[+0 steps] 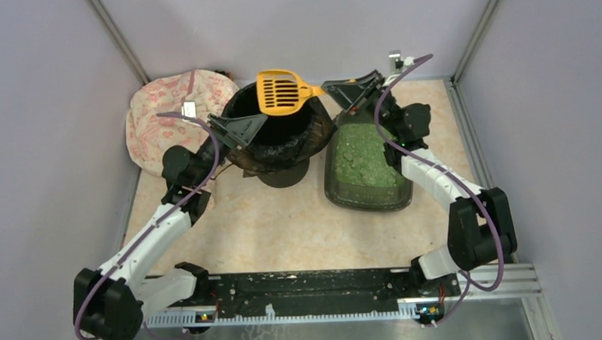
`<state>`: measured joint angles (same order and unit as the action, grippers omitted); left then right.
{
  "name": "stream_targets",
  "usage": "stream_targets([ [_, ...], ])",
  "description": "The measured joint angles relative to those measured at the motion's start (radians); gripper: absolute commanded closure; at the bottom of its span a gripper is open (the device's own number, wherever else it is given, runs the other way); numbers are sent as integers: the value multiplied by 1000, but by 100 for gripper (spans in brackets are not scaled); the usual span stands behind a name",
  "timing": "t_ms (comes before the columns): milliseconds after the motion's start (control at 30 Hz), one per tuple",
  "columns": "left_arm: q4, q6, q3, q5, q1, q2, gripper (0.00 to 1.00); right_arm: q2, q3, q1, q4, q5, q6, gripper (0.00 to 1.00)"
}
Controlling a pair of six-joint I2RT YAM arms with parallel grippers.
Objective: Clean the litter box
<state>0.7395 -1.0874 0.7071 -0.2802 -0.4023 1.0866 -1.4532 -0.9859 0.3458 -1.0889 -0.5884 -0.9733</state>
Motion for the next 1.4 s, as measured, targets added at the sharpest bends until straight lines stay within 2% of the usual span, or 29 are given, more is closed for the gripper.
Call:
stream_targets([
  [267, -196, 197, -1, 51, -1, -198, 13, 151, 19, -248, 127, 18, -7, 100],
  [433, -361, 348, 40, 88, -1, -263, 14, 327, 19, -376, 394, 69, 134, 100],
  [633, -549, 520, 150, 111, -1, -255, 16, 454, 59, -393, 735, 190, 335, 100],
  [933, -704, 587, 211, 101, -1, -127, 16, 505, 233, -394, 1064, 344, 496, 100],
  [1167, -725, 588, 211, 86, -1, -124, 16, 502, 274, -394, 1060, 354, 525, 100],
  [1400, -725, 588, 207, 84, -1, -124, 17, 378, 321, -394, 996, 326, 490, 100],
])
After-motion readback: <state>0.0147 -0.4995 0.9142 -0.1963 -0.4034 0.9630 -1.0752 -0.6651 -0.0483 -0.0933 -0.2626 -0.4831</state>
